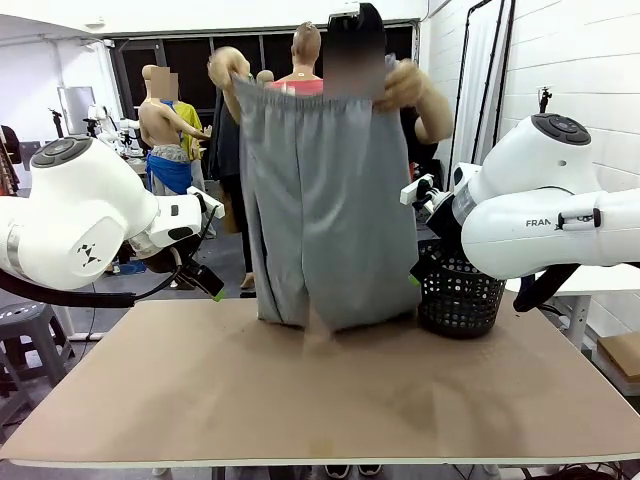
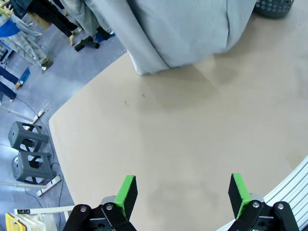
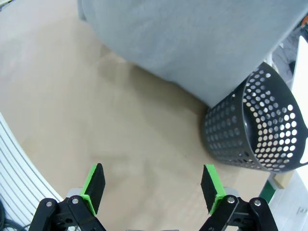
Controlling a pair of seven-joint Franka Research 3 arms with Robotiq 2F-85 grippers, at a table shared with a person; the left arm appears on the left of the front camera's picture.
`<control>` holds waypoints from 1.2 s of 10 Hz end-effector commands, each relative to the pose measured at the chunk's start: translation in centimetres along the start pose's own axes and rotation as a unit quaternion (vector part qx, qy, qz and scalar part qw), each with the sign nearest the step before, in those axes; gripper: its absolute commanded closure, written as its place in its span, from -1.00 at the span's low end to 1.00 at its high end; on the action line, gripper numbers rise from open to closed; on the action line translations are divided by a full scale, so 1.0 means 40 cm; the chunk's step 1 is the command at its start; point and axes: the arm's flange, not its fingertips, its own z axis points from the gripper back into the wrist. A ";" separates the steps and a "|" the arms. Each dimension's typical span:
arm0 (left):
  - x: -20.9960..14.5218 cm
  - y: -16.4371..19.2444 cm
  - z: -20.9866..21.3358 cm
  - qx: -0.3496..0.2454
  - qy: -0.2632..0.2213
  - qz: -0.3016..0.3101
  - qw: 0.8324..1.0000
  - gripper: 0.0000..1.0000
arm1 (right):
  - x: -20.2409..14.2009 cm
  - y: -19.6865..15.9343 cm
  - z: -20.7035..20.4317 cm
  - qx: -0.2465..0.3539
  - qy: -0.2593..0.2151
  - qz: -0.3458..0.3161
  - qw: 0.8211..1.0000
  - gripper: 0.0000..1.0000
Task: Fold the training pants.
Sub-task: Grab both ends of the Training pants handed by a person.
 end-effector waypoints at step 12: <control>0.000 0.001 0.000 0.000 0.000 -0.006 1.000 -1.00 | 0.002 0.003 0.000 0.001 -0.001 0.002 1.000 -1.00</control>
